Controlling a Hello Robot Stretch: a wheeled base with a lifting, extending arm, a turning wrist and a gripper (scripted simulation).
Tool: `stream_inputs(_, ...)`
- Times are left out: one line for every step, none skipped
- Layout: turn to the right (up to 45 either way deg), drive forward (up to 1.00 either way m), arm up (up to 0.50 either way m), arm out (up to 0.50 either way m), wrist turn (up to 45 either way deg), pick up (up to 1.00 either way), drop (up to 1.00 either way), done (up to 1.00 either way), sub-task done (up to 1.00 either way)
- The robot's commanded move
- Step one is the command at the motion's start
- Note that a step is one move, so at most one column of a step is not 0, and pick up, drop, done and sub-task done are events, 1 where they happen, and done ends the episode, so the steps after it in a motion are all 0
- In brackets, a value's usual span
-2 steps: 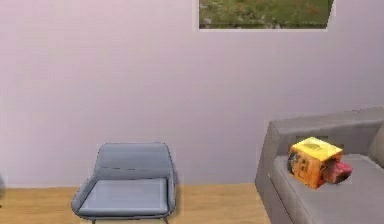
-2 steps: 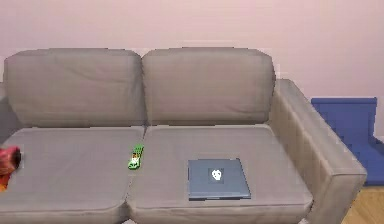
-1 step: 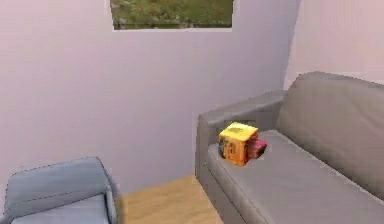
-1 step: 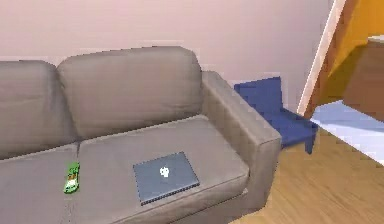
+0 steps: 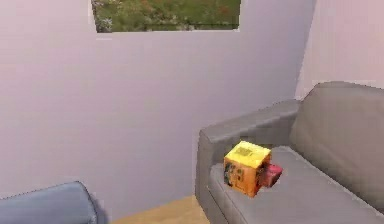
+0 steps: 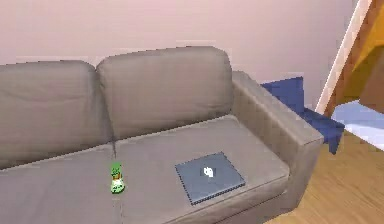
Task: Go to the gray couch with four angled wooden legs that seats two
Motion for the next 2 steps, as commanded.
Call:
stream_inputs(-45.0, 0.0, 0.0, 0.0, 0.0, 0.0, 0.0, 0.0, 0.0)
stream_inputs(0.0, 0.0, 0.0, 0.0, 0.0, 0.0, 0.0, 1.0, 0.0)
